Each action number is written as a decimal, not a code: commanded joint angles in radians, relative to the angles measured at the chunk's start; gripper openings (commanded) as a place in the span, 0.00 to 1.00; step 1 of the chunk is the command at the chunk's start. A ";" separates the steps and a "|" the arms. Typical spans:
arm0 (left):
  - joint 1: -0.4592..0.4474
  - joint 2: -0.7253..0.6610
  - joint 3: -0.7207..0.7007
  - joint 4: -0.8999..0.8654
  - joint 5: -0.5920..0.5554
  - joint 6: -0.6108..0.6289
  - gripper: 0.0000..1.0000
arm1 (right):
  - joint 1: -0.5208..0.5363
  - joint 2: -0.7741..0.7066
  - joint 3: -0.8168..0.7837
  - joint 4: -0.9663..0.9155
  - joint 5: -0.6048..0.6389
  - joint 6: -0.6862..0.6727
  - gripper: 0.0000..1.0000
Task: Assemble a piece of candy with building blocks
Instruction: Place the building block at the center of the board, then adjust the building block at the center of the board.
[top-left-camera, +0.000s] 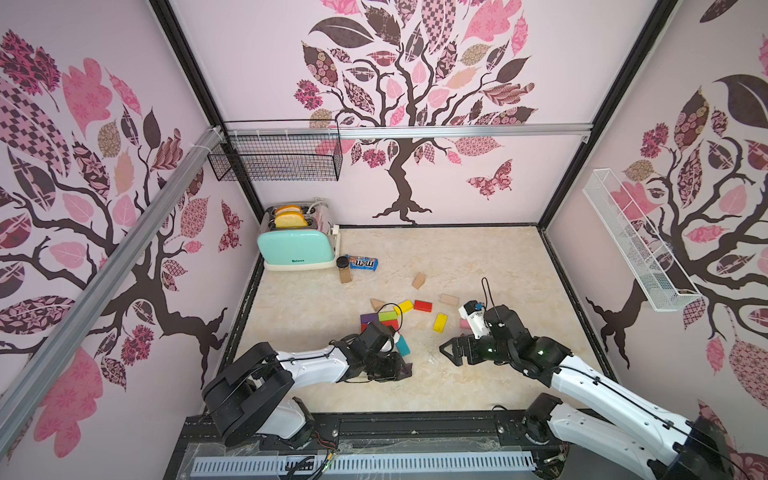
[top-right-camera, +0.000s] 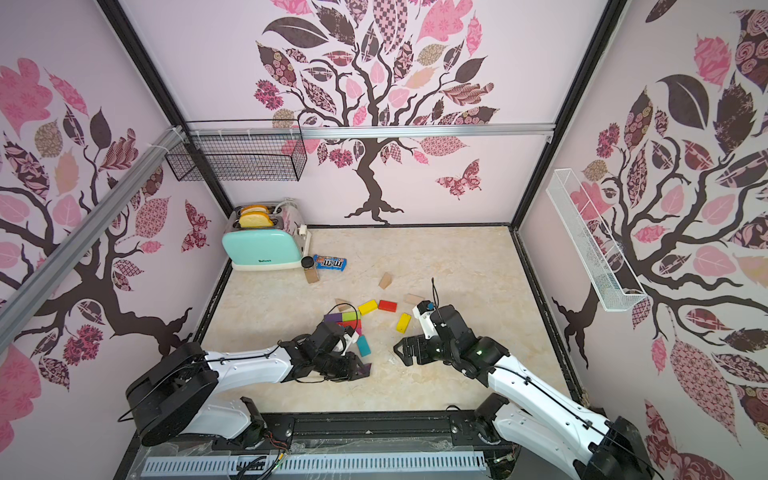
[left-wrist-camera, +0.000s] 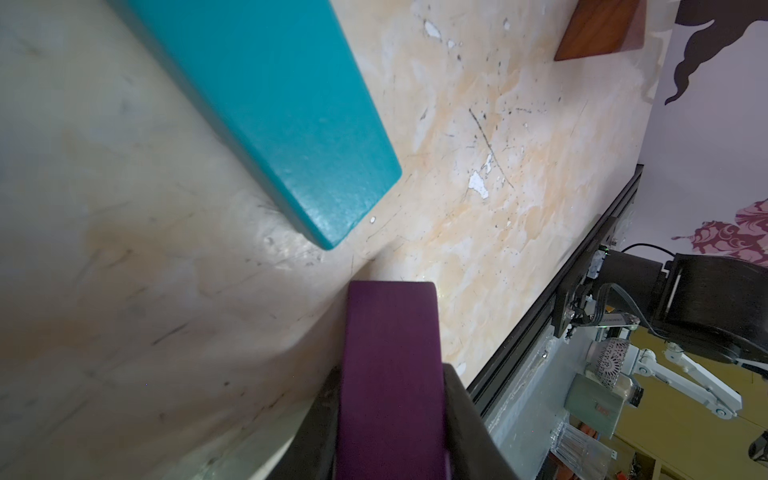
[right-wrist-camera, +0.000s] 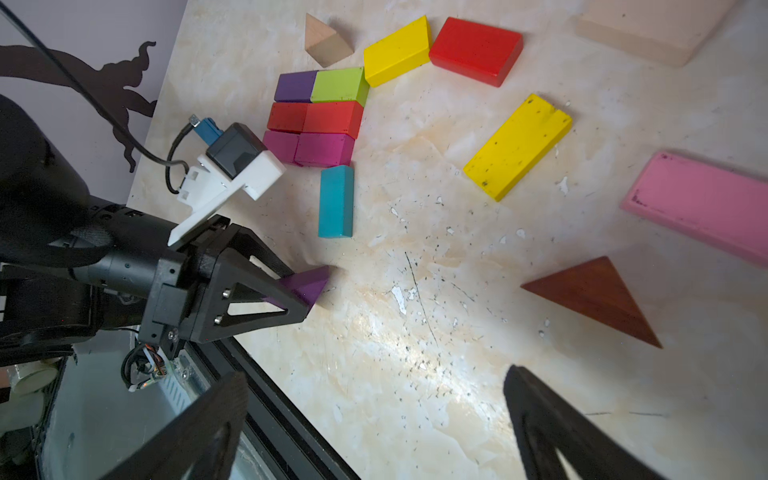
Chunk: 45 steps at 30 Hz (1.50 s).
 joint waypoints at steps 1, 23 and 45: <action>-0.003 0.018 -0.035 -0.023 -0.040 -0.014 0.29 | 0.032 0.000 0.011 0.029 0.024 0.019 0.99; -0.002 -0.102 -0.068 -0.136 -0.160 0.007 0.38 | 0.176 0.043 0.021 0.031 0.128 0.062 0.99; 0.094 -0.181 -0.194 -0.062 -0.114 -0.078 0.28 | 0.323 0.205 0.075 0.112 0.194 0.085 0.99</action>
